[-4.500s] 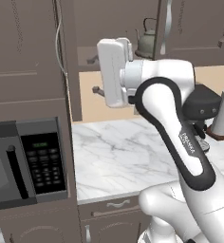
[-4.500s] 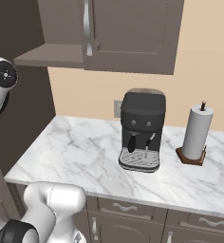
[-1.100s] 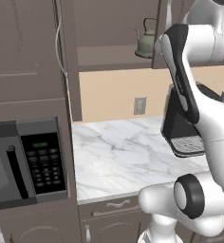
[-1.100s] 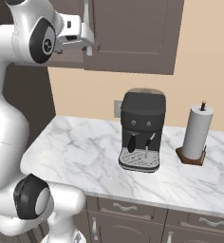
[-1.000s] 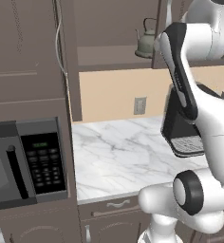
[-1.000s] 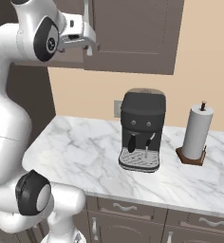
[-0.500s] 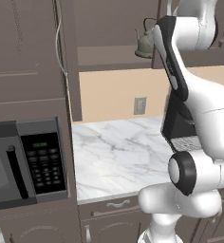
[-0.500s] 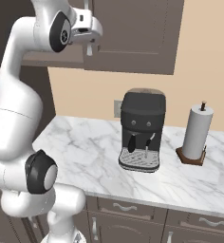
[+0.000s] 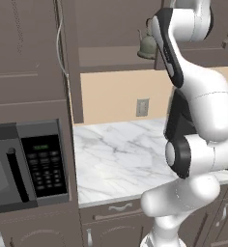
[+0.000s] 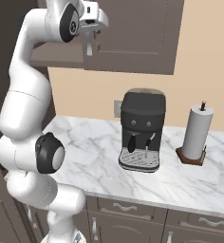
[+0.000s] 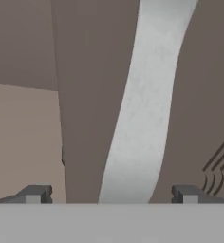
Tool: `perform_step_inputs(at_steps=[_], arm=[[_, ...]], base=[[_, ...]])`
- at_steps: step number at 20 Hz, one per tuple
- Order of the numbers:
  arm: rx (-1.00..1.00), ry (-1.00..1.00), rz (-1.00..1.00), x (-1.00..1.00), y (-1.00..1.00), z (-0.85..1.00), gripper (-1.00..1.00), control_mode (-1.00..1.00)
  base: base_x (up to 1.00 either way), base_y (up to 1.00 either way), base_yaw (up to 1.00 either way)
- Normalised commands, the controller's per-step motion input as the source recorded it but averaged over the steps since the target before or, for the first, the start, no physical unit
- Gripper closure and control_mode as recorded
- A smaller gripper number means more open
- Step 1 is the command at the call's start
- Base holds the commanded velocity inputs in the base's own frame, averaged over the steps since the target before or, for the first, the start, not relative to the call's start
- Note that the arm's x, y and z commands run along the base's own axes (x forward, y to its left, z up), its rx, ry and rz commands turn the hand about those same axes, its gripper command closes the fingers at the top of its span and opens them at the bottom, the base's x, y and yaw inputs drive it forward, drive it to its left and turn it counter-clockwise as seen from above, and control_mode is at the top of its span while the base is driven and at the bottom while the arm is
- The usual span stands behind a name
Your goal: Open the cabinet, pick the kettle from the cabinet, and place it in the sink.
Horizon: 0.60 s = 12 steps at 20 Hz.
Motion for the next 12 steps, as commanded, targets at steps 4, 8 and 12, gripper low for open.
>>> perform_step_inputs(at_steps=[4, 8, 12], arm=[[0.01, -0.02, 0.00, 0.40, -0.04, 0.08, -1.00, -1.00], [0.05, -0.02, 0.00, 0.38, 0.00, -0.01, -1.00, -1.00], [0.07, -0.03, 0.00, 0.32, 0.02, -0.17, 1.00, -1.00]], base=[[0.00, 0.00, 0.00], [0.00, 0.00, 0.00], [0.00, 0.00, 0.00]])
